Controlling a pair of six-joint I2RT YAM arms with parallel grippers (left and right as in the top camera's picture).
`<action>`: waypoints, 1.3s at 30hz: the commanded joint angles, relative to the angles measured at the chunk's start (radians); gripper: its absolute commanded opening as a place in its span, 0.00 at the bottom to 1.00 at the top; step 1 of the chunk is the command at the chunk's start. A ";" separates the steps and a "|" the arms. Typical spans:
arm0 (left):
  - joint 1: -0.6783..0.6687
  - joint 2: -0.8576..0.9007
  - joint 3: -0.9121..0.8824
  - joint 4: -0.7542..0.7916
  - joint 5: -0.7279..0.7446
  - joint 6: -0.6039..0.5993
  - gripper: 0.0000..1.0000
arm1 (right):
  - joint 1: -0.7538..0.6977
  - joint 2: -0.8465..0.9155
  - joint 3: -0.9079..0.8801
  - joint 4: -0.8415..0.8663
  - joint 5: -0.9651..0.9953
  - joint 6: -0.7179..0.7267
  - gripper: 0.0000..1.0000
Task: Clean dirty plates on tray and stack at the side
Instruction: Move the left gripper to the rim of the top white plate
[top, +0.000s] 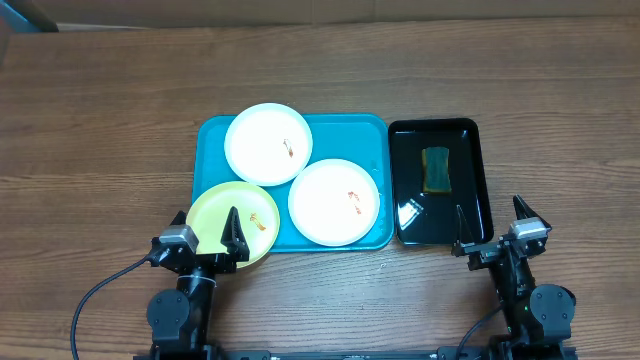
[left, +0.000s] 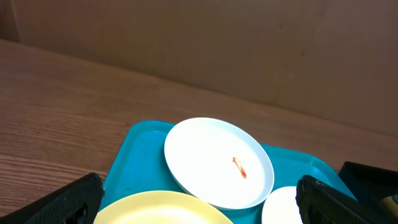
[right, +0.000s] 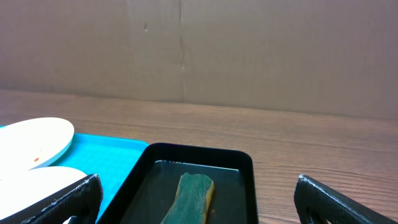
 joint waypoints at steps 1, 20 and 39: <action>0.006 -0.005 -0.003 -0.002 0.004 0.015 1.00 | -0.004 -0.010 -0.010 0.004 -0.005 0.006 1.00; 0.006 -0.005 -0.003 -0.002 0.004 0.015 1.00 | -0.004 -0.010 -0.010 0.004 -0.005 0.006 1.00; 0.005 0.031 0.206 -0.191 0.238 0.021 1.00 | -0.004 -0.010 -0.010 0.004 -0.005 0.006 1.00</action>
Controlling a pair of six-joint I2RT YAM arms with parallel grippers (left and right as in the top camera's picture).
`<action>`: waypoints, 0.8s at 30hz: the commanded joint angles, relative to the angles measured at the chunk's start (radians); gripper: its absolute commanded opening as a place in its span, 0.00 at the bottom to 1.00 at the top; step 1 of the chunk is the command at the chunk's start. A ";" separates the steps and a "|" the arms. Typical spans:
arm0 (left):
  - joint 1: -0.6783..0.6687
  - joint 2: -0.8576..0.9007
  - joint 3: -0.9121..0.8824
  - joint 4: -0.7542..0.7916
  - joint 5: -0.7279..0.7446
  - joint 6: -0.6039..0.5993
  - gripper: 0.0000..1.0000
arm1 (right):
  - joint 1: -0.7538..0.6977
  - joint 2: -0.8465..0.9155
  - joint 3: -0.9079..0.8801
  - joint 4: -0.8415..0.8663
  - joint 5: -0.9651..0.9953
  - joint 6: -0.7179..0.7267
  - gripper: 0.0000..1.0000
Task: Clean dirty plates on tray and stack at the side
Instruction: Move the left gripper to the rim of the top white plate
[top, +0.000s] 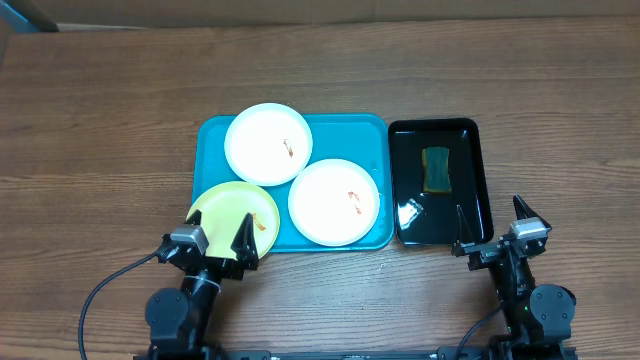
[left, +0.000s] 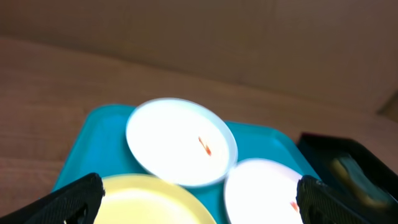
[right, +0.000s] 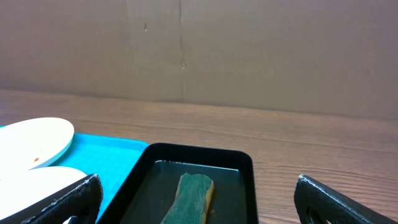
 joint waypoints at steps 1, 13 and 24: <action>0.005 0.051 0.193 -0.112 0.068 0.028 1.00 | -0.004 -0.010 -0.010 0.005 -0.005 0.006 1.00; -0.025 1.011 1.255 -0.953 0.092 0.128 1.00 | -0.004 -0.010 -0.010 0.005 -0.005 0.006 1.00; -0.062 1.494 1.438 -1.105 0.171 0.128 0.49 | -0.004 -0.010 -0.010 0.005 -0.005 0.006 1.00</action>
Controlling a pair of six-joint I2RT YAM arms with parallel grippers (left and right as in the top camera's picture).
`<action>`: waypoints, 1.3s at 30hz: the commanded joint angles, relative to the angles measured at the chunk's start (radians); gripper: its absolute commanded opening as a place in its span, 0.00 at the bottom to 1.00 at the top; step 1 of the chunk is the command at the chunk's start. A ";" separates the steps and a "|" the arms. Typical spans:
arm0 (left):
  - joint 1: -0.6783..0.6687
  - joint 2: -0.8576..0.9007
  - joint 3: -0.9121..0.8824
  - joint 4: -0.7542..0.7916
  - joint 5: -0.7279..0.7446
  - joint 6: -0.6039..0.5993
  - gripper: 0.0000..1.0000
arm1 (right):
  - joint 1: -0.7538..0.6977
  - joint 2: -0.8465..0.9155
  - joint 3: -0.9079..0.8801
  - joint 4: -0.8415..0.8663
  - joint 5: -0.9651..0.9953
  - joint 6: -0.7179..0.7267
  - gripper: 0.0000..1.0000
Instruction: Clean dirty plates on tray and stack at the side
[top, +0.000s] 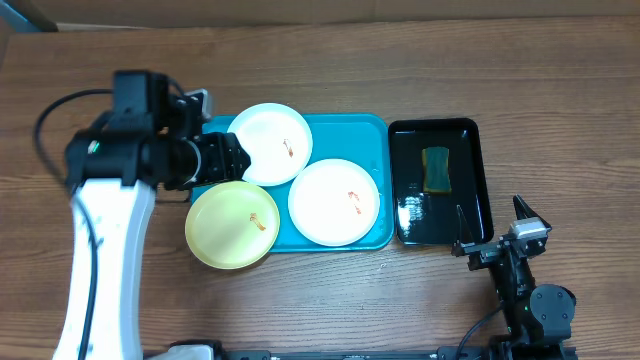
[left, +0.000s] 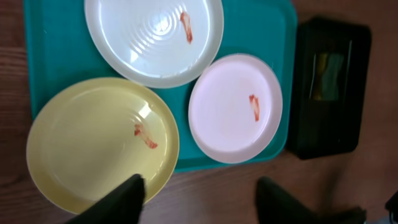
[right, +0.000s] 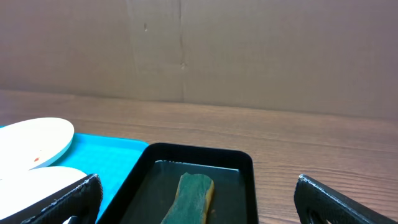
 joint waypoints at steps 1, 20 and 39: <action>-0.047 0.097 -0.003 -0.011 0.030 0.015 0.47 | -0.004 -0.010 -0.010 0.005 -0.005 0.005 1.00; -0.285 0.414 -0.050 0.151 -0.187 -0.090 0.44 | -0.003 -0.010 -0.001 0.040 -0.177 0.117 1.00; -0.285 0.442 -0.212 0.333 -0.208 -0.091 0.44 | -0.003 0.706 0.795 -0.497 -0.071 0.226 1.00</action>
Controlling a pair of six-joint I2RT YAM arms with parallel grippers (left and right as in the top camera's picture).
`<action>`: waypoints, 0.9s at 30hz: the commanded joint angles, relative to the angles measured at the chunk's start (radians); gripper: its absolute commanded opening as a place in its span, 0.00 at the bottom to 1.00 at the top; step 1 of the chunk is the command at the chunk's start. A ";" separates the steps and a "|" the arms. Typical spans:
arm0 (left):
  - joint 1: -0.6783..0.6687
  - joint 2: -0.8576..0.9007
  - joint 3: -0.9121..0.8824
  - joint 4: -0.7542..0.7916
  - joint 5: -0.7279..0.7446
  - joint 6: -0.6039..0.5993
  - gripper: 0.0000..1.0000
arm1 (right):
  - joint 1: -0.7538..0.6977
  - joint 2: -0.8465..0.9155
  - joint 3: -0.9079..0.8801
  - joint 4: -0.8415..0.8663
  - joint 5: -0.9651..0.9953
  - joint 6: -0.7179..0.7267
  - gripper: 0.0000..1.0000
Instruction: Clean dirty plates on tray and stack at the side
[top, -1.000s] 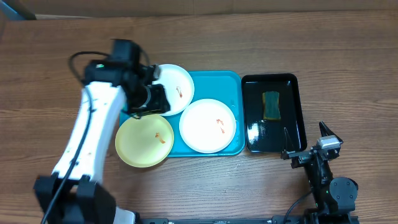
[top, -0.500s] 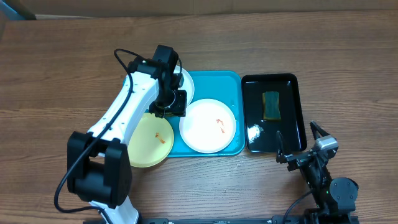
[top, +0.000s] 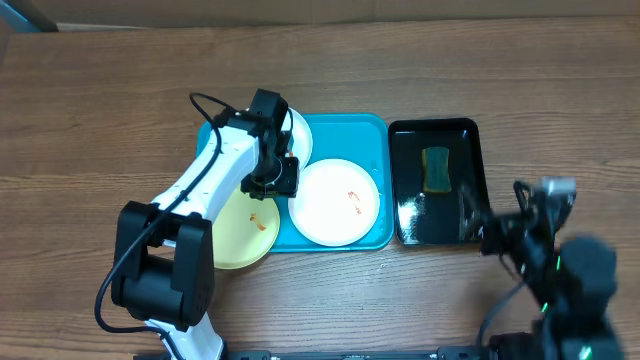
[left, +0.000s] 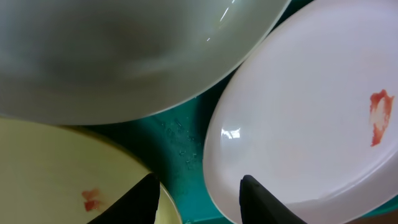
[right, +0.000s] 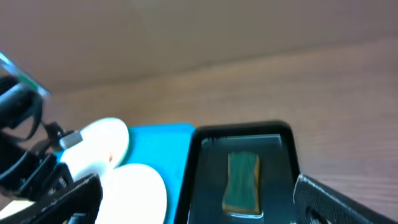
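Three stained plates sit on the teal tray: a white one at the back, a white one in front, and a yellow one overhanging the tray's front left corner. My left gripper is open and low over the tray, in the gap where the plates meet; one finger is over the yellow plate, the other over the front white plate. The green sponge lies in the black tray. My right gripper is open, raised in front of the black tray, holding nothing.
The black tray holds liquid and stands directly right of the teal tray. Bare wooden table lies to the left, right and back. The left arm stretches across the yellow plate. A cardboard wall stands behind the table.
My left gripper was high over the tray's left side and is now low between the plates. The right arm has left its rest at the table's front and looks down on the sponge.
Both arms were parked at the front edge, grippers open. The left wrist then turned toward the plates, then stood high over the tray's left side, and is now low among the plates. The right arm stayed still until now. No plate has moved.
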 joint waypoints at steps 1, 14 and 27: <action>-0.006 0.013 -0.039 0.047 -0.008 -0.008 0.43 | -0.003 0.246 0.256 -0.133 0.018 -0.019 1.00; -0.016 0.014 -0.098 0.147 0.023 -0.015 0.30 | -0.003 0.835 0.718 -0.608 0.056 -0.013 0.91; -0.022 0.014 -0.120 0.215 0.025 -0.014 0.16 | 0.061 1.212 0.718 -0.579 0.134 -0.007 0.80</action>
